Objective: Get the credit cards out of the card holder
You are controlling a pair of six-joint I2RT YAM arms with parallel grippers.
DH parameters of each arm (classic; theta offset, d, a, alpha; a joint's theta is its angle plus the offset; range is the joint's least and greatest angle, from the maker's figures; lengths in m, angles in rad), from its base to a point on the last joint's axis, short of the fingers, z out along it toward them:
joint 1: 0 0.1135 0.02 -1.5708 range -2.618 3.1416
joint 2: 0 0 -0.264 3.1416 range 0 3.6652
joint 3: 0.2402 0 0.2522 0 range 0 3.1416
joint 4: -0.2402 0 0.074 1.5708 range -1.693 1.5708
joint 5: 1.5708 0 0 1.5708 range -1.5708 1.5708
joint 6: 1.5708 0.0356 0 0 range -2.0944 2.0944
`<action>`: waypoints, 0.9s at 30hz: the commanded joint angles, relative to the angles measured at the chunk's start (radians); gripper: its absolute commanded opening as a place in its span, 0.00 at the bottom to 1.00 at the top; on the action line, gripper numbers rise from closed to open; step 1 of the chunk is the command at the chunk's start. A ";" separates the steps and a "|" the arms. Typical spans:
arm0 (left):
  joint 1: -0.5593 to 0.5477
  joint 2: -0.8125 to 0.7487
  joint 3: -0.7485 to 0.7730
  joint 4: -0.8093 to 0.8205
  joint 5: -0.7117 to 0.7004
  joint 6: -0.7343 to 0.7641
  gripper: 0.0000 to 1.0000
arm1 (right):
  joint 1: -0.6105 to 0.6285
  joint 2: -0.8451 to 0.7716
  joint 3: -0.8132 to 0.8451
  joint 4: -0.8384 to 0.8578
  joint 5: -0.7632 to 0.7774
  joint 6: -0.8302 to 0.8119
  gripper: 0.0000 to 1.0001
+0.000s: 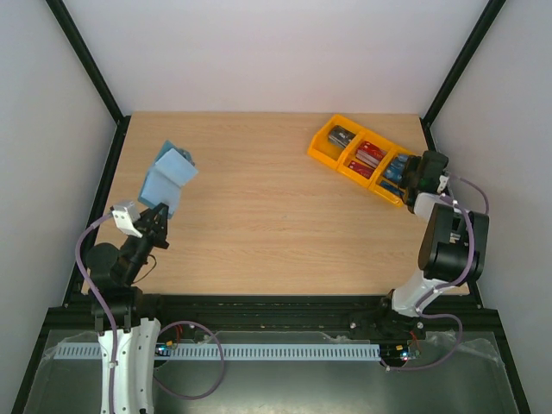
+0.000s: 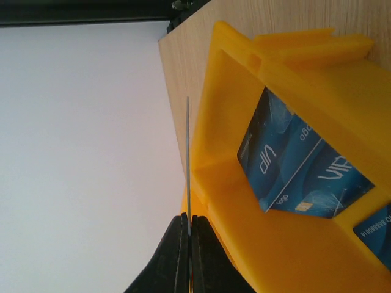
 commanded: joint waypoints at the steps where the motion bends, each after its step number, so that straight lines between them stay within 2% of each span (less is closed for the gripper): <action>1: 0.009 -0.012 -0.010 0.049 -0.001 -0.011 0.02 | 0.000 0.042 0.049 -0.067 0.063 0.056 0.01; 13: 0.013 -0.014 -0.014 0.054 -0.006 -0.011 0.02 | 0.023 0.146 0.151 -0.157 0.166 0.134 0.02; 21: 0.013 -0.010 -0.015 0.055 -0.009 -0.011 0.02 | 0.027 0.224 0.190 -0.143 0.137 0.167 0.02; 23: 0.014 -0.009 -0.015 0.054 -0.010 -0.011 0.02 | 0.028 0.230 0.190 -0.133 0.131 0.168 0.08; 25: 0.015 -0.008 -0.014 0.054 -0.011 -0.012 0.02 | 0.029 0.232 0.191 -0.117 0.122 0.166 0.20; 27: 0.016 -0.006 -0.015 0.056 -0.012 -0.011 0.02 | 0.030 0.232 0.195 -0.108 0.105 0.159 0.27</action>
